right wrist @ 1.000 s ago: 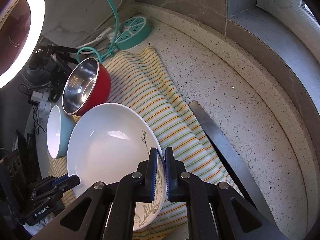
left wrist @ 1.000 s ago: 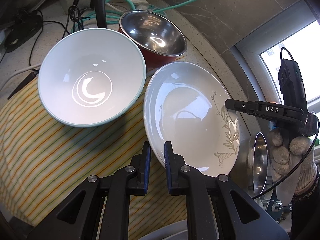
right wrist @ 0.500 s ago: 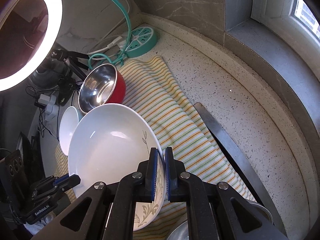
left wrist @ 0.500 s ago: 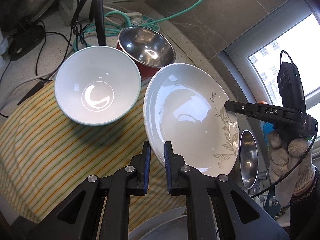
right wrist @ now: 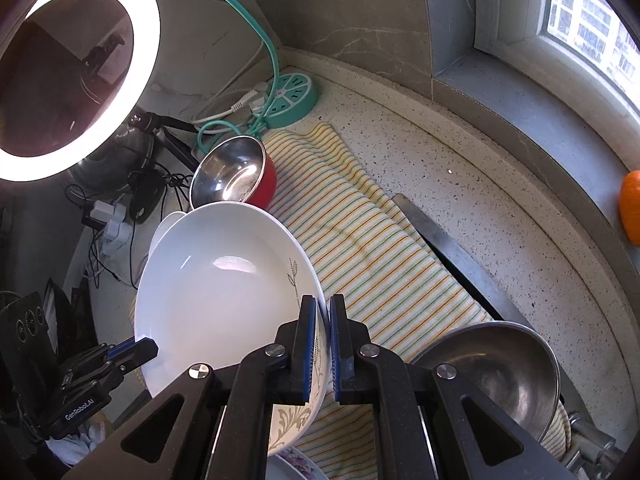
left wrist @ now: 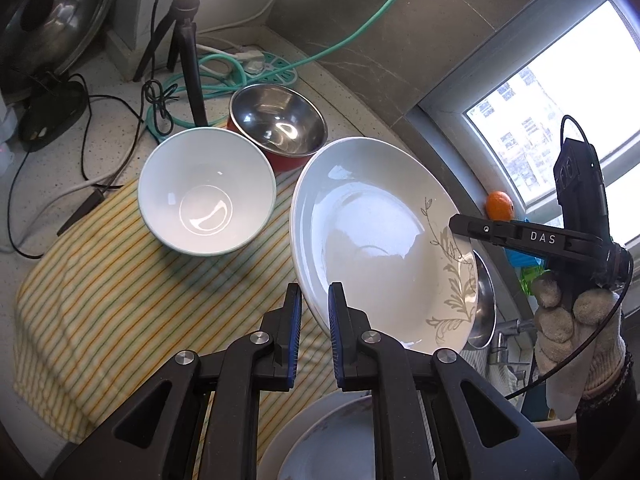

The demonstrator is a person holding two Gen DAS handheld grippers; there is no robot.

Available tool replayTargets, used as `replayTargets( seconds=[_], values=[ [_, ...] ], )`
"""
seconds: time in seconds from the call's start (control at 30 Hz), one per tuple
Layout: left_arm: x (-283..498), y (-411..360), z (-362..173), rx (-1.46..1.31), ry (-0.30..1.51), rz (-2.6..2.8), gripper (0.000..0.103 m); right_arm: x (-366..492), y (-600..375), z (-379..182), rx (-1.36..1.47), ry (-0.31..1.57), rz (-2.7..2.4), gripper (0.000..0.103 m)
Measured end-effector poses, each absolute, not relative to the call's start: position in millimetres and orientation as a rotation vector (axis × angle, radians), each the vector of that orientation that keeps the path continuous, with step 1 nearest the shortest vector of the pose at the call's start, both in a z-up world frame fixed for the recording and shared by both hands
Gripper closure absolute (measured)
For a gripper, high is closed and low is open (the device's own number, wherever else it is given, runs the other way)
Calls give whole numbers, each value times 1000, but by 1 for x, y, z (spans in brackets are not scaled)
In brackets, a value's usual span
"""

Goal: Organize plates and bowls
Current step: 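Lift the leaf-pattern plate and carry it over the pink plate stack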

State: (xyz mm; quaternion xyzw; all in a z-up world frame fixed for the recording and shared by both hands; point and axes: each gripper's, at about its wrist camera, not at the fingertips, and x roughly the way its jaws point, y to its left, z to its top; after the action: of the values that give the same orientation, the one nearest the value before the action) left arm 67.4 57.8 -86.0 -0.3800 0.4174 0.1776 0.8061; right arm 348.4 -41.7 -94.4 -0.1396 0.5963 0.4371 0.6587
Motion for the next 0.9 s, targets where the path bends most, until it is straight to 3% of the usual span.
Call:
replayTargets(
  seconds=[0.53, 0.9],
  values=[
    [48, 57, -68, -732, 905, 245, 92, 302, -86, -63, -207, 1321, 873, 96],
    [41, 43, -72, -680, 921, 160, 92, 272, -126, -76, -122, 1326, 778, 96]
  ],
)
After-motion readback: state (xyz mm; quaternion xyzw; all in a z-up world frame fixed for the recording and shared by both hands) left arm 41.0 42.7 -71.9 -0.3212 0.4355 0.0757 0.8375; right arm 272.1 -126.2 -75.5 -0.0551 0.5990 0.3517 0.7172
